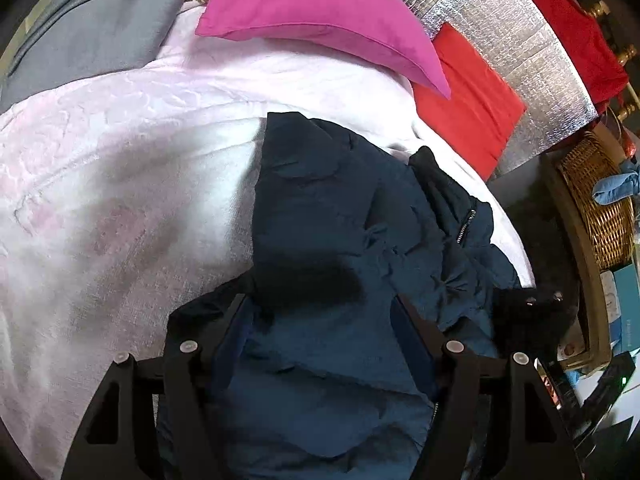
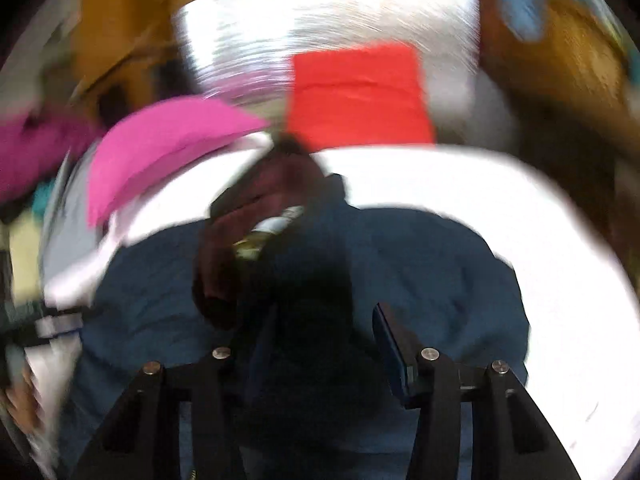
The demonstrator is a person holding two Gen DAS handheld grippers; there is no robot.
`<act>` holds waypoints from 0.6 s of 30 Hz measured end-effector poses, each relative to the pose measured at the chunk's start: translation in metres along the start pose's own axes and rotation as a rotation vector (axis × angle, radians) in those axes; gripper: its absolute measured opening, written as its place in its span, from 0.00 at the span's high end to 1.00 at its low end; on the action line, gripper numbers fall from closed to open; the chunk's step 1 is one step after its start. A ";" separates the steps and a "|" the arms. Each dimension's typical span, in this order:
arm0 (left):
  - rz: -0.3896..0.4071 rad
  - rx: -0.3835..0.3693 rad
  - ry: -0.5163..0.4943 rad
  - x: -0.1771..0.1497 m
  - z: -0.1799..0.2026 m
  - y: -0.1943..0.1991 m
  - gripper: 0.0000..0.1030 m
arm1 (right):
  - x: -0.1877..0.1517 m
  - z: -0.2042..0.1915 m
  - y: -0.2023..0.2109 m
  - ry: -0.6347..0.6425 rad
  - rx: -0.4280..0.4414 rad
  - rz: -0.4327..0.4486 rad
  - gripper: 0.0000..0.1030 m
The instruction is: Fold large clothes
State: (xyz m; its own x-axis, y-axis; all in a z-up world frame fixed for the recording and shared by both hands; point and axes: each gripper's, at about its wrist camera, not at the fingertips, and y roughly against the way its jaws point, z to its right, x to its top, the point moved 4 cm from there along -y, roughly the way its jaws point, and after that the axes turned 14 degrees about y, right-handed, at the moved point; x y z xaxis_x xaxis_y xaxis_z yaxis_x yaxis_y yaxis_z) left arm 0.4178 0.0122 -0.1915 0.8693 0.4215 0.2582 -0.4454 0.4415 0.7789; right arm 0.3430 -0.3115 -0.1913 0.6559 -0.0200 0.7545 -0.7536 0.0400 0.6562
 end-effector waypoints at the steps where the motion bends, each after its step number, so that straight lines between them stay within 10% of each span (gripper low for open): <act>1: 0.004 0.002 -0.001 0.000 0.000 0.000 0.31 | -0.003 0.017 -0.001 -0.079 0.035 -0.006 0.47; 11: 0.042 0.036 -0.040 0.000 0.004 -0.005 0.31 | -0.062 0.129 -0.029 -0.808 0.582 -0.030 0.28; 18: 0.066 0.086 -0.075 0.000 0.005 -0.008 0.31 | -0.066 0.136 -0.021 -0.891 0.664 0.037 0.20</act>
State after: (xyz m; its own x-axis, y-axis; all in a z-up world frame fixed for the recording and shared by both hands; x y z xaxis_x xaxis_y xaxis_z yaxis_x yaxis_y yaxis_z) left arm 0.4223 0.0042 -0.1953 0.8538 0.3853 0.3502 -0.4849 0.3438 0.8041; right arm 0.3095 -0.4467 -0.2538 0.5675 -0.7513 0.3367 -0.8205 -0.4822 0.3070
